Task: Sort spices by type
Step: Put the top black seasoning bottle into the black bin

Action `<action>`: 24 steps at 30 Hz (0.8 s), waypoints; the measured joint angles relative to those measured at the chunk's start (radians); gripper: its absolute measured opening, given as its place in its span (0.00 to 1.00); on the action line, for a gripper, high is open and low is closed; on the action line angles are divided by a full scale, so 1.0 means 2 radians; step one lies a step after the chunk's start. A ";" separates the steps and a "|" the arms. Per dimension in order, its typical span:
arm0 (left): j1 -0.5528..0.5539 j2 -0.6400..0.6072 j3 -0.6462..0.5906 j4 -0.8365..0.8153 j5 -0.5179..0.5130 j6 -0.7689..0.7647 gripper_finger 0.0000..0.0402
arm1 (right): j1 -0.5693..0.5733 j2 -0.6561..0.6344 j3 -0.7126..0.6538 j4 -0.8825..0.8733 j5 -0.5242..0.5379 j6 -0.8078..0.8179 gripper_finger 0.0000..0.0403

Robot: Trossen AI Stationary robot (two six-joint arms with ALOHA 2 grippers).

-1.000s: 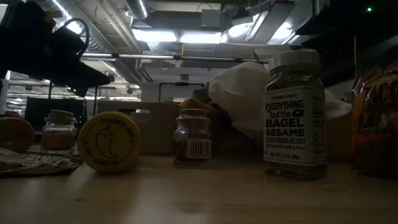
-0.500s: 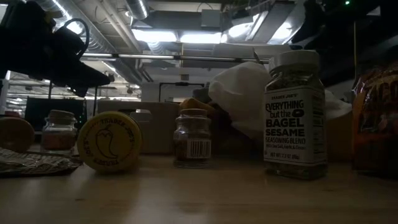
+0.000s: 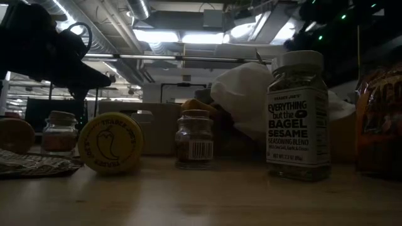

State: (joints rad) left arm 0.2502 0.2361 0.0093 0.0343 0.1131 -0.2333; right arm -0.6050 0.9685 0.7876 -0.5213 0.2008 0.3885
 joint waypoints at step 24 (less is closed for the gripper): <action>0.000 0.000 0.000 0.000 0.000 0.002 0.11 | -0.005 0.096 0.000 -0.002 -0.041 -0.036 0.72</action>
State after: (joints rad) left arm 0.2504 0.2359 0.0093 0.0338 0.1131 -0.2287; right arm -0.6159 1.1614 0.7876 -0.5260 0.1188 0.3157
